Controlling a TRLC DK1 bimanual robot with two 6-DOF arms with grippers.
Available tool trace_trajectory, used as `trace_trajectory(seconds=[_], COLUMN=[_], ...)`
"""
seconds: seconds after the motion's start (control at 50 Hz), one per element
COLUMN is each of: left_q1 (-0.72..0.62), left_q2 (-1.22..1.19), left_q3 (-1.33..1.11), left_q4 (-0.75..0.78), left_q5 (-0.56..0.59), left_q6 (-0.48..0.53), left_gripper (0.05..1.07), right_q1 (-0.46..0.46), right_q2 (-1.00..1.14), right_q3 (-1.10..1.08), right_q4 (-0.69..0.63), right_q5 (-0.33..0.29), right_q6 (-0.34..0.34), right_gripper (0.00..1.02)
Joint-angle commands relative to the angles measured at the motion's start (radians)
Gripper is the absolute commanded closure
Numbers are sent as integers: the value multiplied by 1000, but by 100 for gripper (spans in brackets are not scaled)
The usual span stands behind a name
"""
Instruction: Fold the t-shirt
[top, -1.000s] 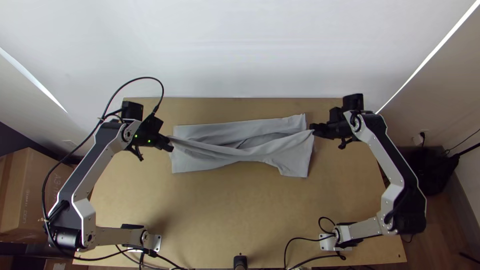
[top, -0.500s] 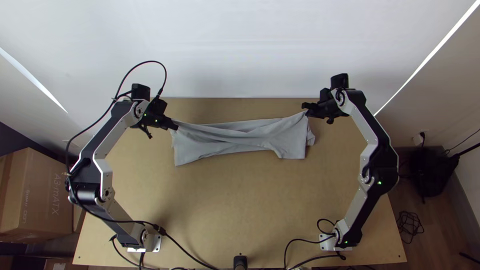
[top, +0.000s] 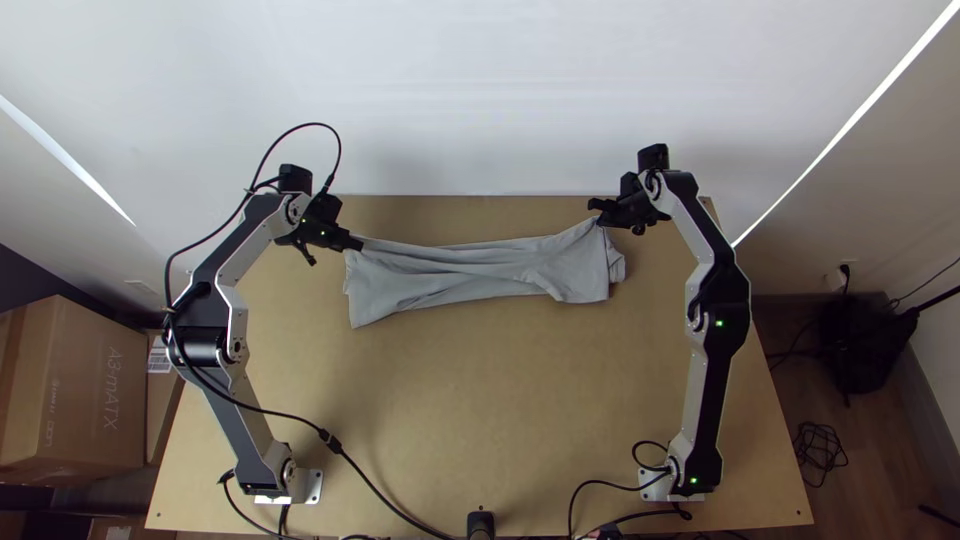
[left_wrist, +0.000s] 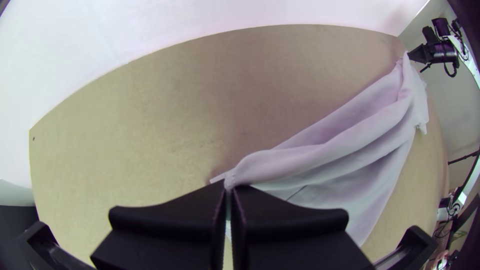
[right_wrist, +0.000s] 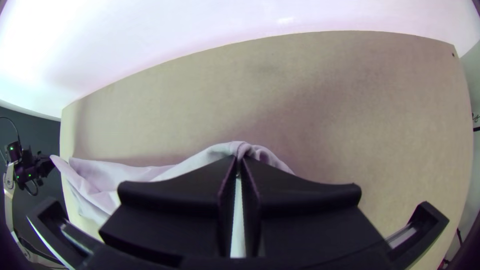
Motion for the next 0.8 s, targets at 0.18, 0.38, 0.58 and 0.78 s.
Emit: trace_trajectory(seconds=[0.18, 0.38, 0.58, 0.78], left_q1=[28, 44, 97, 173], left_q2=[23, 19, -85, -188], left_q3=[-22, -17, -125, -261], left_q4=[10, -23, 38, 47], left_q5=[12, 15, 72, 233], left_q6=[-21, -31, -61, -79], left_gripper=[105, 18, 10, 11], right_q1=[-23, -27, -59, -81], right_q2=[35, -15, -166, -338], right_q3=[28, -5, -100, -255], right_q4=[-49, -56, -55, -56], right_q5=[47, 70, 73, 24], right_q6=[9, 18, 38, 55], right_gripper=[100, 4, 3, 3])
